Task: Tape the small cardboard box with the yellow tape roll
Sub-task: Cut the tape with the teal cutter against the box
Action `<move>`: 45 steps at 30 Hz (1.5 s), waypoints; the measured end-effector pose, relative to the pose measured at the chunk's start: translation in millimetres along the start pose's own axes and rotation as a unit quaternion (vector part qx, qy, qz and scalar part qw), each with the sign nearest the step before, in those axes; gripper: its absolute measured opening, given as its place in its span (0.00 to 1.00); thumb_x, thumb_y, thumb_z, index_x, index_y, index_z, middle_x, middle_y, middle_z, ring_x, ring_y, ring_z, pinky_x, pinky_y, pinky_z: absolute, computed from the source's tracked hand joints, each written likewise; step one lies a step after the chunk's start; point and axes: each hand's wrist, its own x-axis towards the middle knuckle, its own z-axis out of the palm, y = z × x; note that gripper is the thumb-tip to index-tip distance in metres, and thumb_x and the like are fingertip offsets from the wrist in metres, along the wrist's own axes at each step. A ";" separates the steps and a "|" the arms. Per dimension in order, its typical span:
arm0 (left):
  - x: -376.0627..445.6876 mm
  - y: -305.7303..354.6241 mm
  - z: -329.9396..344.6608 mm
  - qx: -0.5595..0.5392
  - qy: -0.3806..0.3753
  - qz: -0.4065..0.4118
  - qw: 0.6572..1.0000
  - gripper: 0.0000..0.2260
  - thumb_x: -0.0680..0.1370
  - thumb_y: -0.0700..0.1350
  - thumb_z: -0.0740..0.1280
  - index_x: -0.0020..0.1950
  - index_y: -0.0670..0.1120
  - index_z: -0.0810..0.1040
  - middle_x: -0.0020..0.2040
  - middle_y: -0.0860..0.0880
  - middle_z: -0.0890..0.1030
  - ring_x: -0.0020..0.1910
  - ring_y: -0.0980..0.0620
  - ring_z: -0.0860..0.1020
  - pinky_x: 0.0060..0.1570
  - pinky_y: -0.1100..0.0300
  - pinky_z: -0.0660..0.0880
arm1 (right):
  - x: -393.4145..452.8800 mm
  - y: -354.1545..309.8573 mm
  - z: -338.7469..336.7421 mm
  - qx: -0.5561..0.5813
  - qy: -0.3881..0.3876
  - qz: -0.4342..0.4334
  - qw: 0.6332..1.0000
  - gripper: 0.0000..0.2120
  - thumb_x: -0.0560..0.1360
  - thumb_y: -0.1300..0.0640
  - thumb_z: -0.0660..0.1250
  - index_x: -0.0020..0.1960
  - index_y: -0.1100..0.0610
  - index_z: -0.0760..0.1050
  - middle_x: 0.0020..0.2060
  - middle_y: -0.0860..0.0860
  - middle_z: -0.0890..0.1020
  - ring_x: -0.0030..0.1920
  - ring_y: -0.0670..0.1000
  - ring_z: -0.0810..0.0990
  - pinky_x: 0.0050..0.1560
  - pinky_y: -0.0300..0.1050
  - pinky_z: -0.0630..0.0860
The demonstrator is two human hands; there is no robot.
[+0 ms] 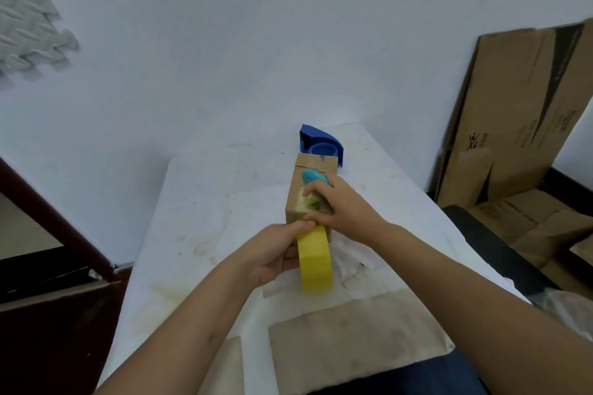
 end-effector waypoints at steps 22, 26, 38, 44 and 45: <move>-4.2 10.8 -7.3 0.099 -0.020 -0.019 0.995 0.13 0.79 0.48 0.67 0.59 0.41 0.79 0.52 0.42 0.86 0.50 0.48 0.85 0.49 0.56 0.82 | 3.1 2.2 3.5 -0.114 0.013 -0.077 0.990 0.16 0.75 0.47 0.67 0.58 0.53 0.72 0.59 0.53 0.72 0.61 0.52 0.66 0.58 0.42 0.67; -4.9 12.6 -6.9 0.106 -0.025 -0.052 0.993 0.15 0.79 0.48 0.67 0.59 0.39 0.78 0.51 0.40 0.86 0.48 0.48 0.85 0.49 0.57 0.82 | 5.3 2.7 3.0 -0.110 0.012 -0.064 0.992 0.16 0.75 0.48 0.68 0.59 0.54 0.72 0.60 0.53 0.71 0.62 0.52 0.65 0.60 0.43 0.66; -9.6 12.9 -15.4 0.105 -0.032 -0.106 0.988 0.12 0.79 0.47 0.66 0.56 0.39 0.77 0.41 0.42 0.87 0.38 0.49 0.86 0.38 0.60 0.83 | 10.5 6.5 1.9 -0.107 0.013 -0.070 0.992 0.16 0.74 0.47 0.68 0.58 0.53 0.72 0.59 0.52 0.72 0.60 0.51 0.67 0.59 0.45 0.69; -4.5 13.8 -13.9 0.087 -0.020 -0.078 0.993 0.13 0.80 0.43 0.63 0.62 0.38 0.76 0.53 0.37 0.85 0.43 0.46 0.85 0.47 0.55 0.83 | 16.1 7.0 9.2 -0.106 0.021 -0.052 0.993 0.15 0.76 0.49 0.67 0.60 0.53 0.72 0.59 0.53 0.72 0.57 0.51 0.67 0.56 0.42 0.68; -2.7 12.7 -12.7 0.079 -0.012 -0.079 0.994 0.14 0.80 0.43 0.63 0.62 0.37 0.76 0.52 0.36 0.85 0.40 0.47 0.85 0.44 0.56 0.83 | 16.8 7.4 10.1 -0.106 0.022 -0.052 0.993 0.15 0.76 0.49 0.66 0.60 0.53 0.72 0.59 0.53 0.72 0.57 0.51 0.67 0.56 0.42 0.67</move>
